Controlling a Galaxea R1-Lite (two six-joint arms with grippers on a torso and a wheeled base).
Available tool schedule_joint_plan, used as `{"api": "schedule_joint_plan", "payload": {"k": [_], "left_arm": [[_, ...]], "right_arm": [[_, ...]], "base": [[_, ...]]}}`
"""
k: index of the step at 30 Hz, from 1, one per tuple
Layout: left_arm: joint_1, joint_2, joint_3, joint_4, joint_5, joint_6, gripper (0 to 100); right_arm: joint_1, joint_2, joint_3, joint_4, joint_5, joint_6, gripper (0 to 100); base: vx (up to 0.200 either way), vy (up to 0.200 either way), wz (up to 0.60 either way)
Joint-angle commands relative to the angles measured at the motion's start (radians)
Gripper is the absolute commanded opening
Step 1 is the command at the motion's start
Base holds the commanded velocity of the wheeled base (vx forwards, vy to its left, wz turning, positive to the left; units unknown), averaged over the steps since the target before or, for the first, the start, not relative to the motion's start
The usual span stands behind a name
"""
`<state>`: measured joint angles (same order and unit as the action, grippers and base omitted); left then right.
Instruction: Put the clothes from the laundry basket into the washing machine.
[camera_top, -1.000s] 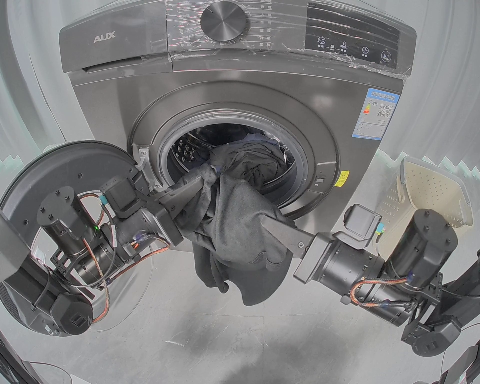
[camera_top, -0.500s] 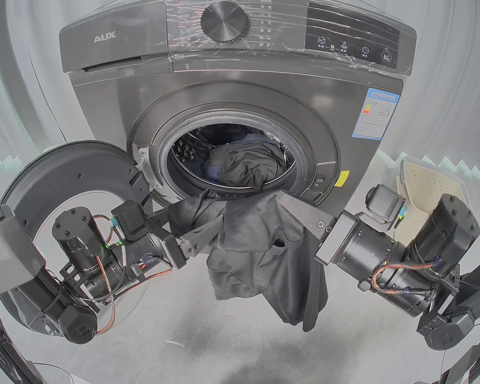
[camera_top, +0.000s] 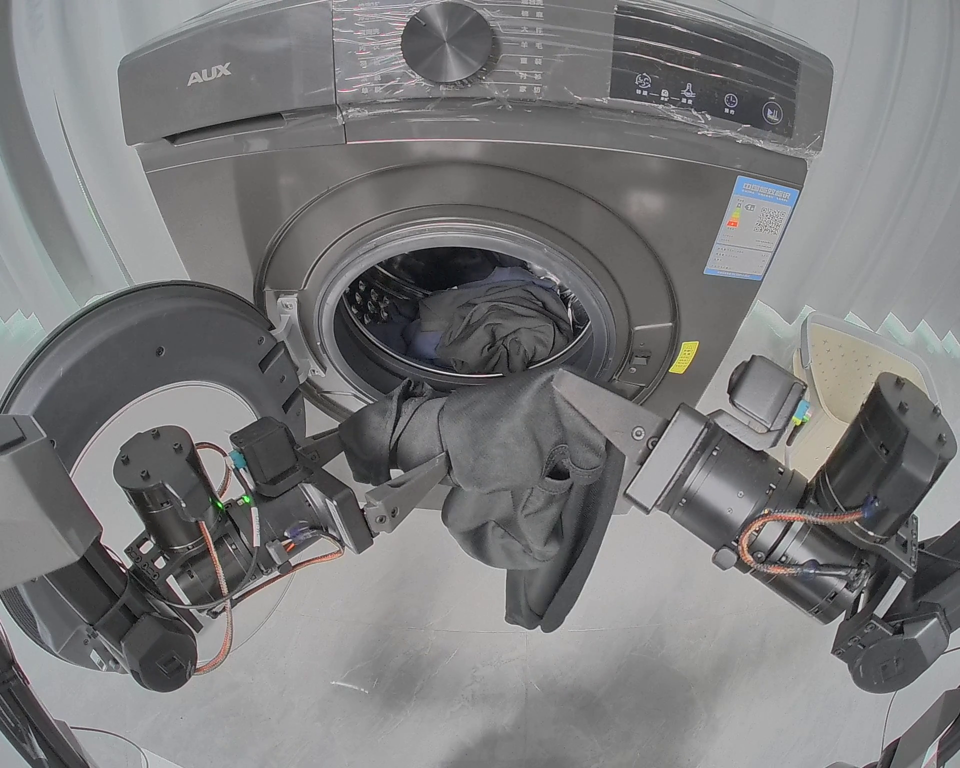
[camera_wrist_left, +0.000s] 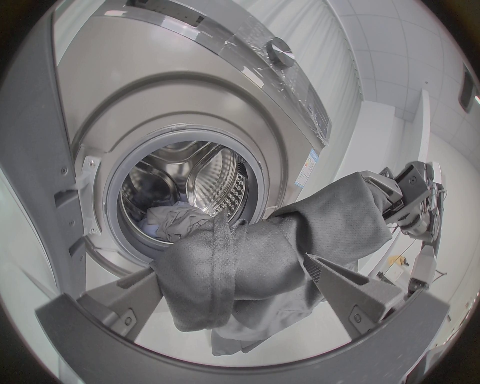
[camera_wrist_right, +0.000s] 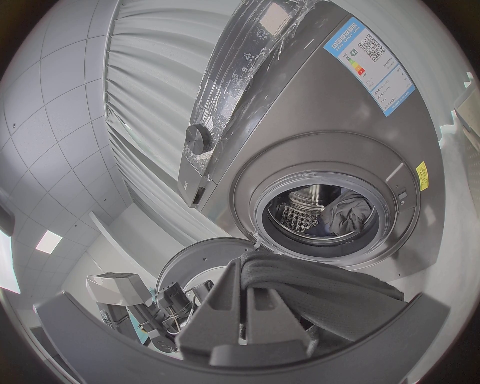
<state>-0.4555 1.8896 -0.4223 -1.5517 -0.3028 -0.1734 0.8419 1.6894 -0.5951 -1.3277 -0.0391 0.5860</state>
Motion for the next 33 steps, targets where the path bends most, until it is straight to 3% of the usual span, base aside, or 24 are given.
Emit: {"api": "schedule_joint_plan", "payload": {"k": [1,2,4,6,11,21,24,33], "left_arm": [[-0.002,-0.027,0.027,-0.001,-0.007,0.037,100],[-0.009,-0.038,0.063,-0.001,-0.009,0.069,100],[-0.014,-0.043,0.086,-0.001,-0.01,0.089,100],[-0.041,-0.049,0.142,-0.001,-0.01,0.132,100],[-0.057,-0.053,0.221,-0.002,-0.01,0.169,100],[-0.098,-0.032,0.327,-0.001,-0.022,0.218,100],[-0.1,-0.024,0.361,-0.001,-0.044,0.221,100],[-0.095,-0.02,0.338,-0.001,-0.045,0.227,100]], "right_arm": [[-0.001,0.001,-0.023,0.018,-0.001,-0.002,0],[-0.01,0.001,-0.037,0.031,-0.001,-0.002,0],[-0.017,0.003,-0.048,0.039,-0.001,-0.002,0],[-0.027,0.0,-0.077,0.062,0.001,0.0,0],[-0.032,-0.007,-0.112,0.114,0.001,0.003,0],[-0.052,-0.011,-0.126,0.127,0.001,0.005,0],[-0.058,-0.011,-0.132,0.127,0.001,0.005,0],[-0.057,-0.004,-0.127,0.125,0.001,0.005,0]], "base": [[0.0,0.0,0.0],[0.0,0.0,0.0],[0.0,0.0,0.0],[0.0,0.0,0.0],[0.0,0.0,0.0],[0.0,0.0,0.0],[0.0,0.0,0.0],[0.0,0.0,0.0]]}}
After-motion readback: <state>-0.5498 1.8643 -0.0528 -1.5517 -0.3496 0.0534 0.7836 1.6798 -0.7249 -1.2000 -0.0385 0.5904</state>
